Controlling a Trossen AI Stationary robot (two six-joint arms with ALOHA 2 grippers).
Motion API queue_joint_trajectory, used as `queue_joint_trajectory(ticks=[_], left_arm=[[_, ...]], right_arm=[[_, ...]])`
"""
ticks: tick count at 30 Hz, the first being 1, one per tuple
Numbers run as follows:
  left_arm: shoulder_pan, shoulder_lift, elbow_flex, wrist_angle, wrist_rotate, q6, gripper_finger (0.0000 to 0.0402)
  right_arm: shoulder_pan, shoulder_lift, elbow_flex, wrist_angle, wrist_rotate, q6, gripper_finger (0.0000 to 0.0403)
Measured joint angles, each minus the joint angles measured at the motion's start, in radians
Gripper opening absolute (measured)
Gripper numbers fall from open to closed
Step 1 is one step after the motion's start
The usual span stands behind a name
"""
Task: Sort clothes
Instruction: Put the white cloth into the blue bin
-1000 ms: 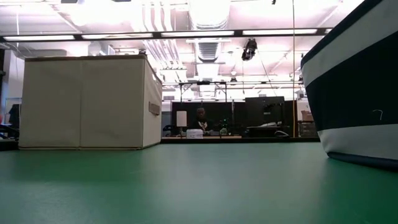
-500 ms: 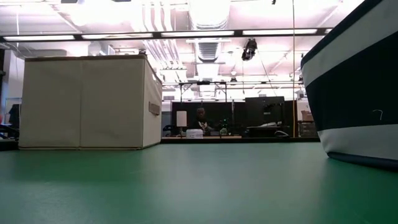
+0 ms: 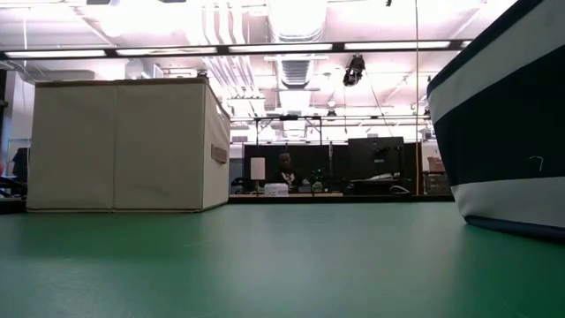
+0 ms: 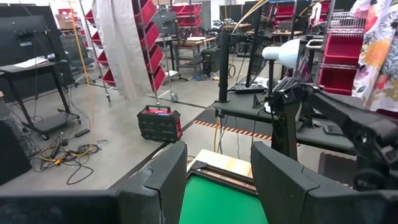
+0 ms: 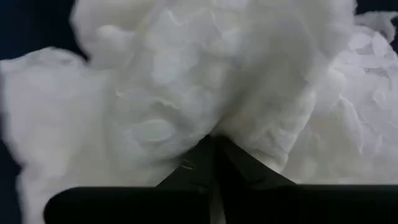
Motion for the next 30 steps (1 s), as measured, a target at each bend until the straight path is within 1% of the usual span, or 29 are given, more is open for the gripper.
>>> queue_joint_trajectory(ticks=[4, 12, 18, 21, 26, 28, 30], left_arm=[[0.000, 0.000, 0.000, 0.000, -0.001, 0.000, 0.0157], [0.000, 0.000, 0.000, 0.000, -0.002, 0.000, 0.0157], [0.000, 0.000, 0.000, 0.000, -0.002, 0.000, 0.0157], [0.000, 0.000, 0.000, -0.003, -0.003, 0.000, 0.0157], [0.000, 0.000, 0.000, -0.003, -0.003, 0.000, 0.0157], [0.000, 0.000, 0.000, -0.003, -0.003, 0.000, 0.0157], [0.000, 0.000, 0.000, -0.004, -0.003, 0.000, 0.0157]], right_arm=[[-0.010, 0.000, -0.105, 0.117, 0.054, 0.001, 0.0009], [-0.055, 0.006, -0.265, 0.346, 0.054, -0.040, 0.0009], [-0.064, 0.005, -0.317, 0.397, 0.050, -0.068, 0.0009], [-0.064, 0.005, -0.327, 0.402, 0.022, -0.080, 0.0009], [-0.065, 0.006, -0.335, 0.496, -0.113, -0.108, 0.0009], [-0.064, 0.007, -0.335, 0.507, -0.120, -0.108, 0.0009], [-0.068, 0.012, -0.345, 0.504, -0.096, -0.109, 0.0009]])
